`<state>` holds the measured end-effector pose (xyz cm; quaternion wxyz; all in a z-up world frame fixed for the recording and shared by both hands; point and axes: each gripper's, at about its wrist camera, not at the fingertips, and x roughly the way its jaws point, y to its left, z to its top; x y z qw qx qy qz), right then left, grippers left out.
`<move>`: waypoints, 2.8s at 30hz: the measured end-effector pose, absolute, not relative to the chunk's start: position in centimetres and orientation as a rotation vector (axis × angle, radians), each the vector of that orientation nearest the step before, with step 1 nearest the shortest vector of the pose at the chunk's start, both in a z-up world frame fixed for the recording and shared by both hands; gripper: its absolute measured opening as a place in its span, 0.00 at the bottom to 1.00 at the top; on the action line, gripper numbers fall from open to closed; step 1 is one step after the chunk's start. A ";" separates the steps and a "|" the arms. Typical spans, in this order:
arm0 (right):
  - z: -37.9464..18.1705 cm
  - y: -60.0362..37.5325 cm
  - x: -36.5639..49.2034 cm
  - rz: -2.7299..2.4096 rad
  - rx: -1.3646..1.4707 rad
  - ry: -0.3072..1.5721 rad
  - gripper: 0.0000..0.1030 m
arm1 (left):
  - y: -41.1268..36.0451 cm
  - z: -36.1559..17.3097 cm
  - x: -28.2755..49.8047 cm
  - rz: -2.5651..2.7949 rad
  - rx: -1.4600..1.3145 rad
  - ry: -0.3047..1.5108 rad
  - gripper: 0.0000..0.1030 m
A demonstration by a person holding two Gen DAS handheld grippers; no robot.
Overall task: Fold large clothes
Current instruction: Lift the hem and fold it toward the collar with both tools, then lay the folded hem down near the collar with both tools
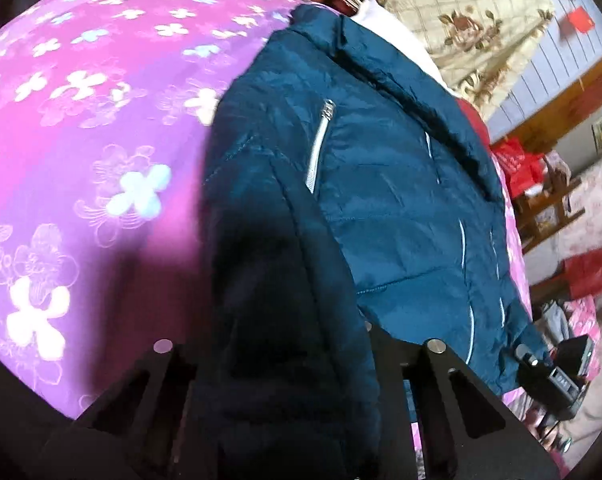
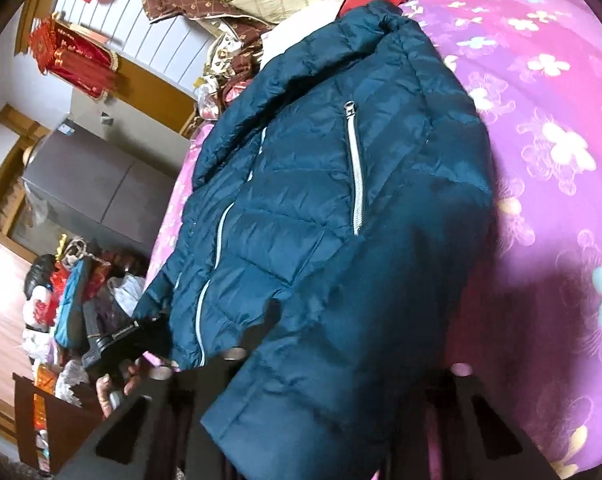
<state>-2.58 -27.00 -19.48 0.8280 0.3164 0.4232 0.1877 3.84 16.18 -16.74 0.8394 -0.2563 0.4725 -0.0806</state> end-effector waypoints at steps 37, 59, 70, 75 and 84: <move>-6.3 -28.2 -3.1 0.440 0.487 0.663 0.08 | 16.1 -5.2 1.9 -0.097 -0.314 0.666 0.10; 0.5 -29.1 18.4 0.195 0.364 0.594 0.08 | 13.4 -2.1 26.7 0.127 -0.106 0.690 0.10; -2.7 -30.2 27.5 0.106 0.358 0.650 0.08 | 10.2 -5.6 35.5 0.214 0.032 0.740 0.10; -6.2 -30.8 30.8 0.059 0.382 0.700 0.08 | 8.9 -8.2 39.1 0.244 0.066 0.768 0.10; -10.8 -30.8 34.2 0.020 0.395 0.791 0.10 | 9.0 -12.7 42.3 0.263 0.052 0.841 0.15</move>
